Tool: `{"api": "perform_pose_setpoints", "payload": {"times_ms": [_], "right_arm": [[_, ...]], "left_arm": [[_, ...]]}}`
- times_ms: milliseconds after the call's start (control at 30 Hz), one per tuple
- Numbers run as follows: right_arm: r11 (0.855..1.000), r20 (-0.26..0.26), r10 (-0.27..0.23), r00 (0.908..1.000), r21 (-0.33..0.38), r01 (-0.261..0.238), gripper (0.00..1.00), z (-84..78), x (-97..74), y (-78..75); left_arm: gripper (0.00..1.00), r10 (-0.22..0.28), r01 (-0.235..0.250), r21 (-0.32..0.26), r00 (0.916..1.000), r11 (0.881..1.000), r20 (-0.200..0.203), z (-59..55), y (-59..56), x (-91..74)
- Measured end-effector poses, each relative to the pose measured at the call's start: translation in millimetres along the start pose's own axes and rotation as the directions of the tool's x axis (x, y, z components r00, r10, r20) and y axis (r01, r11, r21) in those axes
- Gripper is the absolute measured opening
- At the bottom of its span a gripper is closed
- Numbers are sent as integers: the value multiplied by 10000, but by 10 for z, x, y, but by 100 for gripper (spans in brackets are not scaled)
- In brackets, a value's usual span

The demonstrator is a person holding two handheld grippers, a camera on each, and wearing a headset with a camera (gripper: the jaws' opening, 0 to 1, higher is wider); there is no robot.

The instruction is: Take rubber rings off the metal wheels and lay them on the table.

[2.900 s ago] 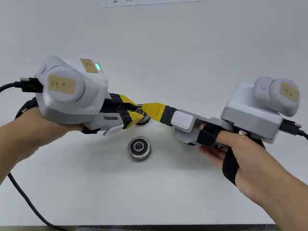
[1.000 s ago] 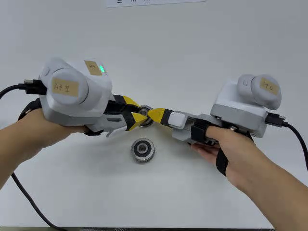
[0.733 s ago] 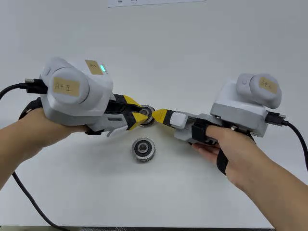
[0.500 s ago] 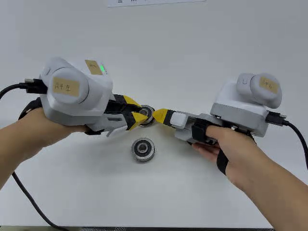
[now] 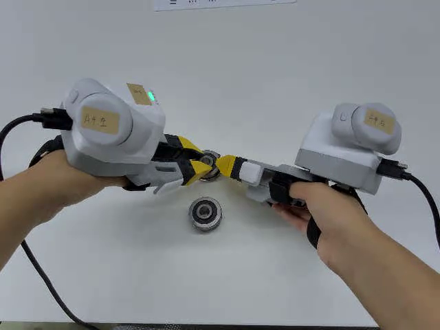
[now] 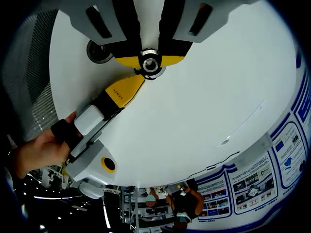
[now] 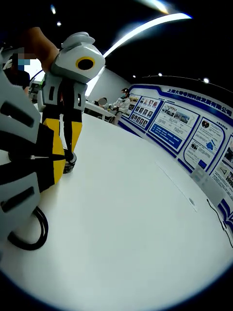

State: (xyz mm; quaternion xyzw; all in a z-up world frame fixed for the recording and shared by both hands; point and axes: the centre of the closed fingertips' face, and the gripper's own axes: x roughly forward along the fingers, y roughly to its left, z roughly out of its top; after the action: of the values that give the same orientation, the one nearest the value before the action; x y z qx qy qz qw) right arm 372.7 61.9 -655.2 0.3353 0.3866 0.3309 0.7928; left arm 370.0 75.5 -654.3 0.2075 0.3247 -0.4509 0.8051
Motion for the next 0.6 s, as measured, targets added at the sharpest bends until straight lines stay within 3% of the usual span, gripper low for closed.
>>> {"api": "perform_pose_setpoints", "payload": {"times_ms": [600], "right_arm": [[9995,-193,282,9994,-155,-285,1,-22,22,114]], "left_arm": [[12,-52,53,61,10000,10000,-44,-1,-7,1]]}}
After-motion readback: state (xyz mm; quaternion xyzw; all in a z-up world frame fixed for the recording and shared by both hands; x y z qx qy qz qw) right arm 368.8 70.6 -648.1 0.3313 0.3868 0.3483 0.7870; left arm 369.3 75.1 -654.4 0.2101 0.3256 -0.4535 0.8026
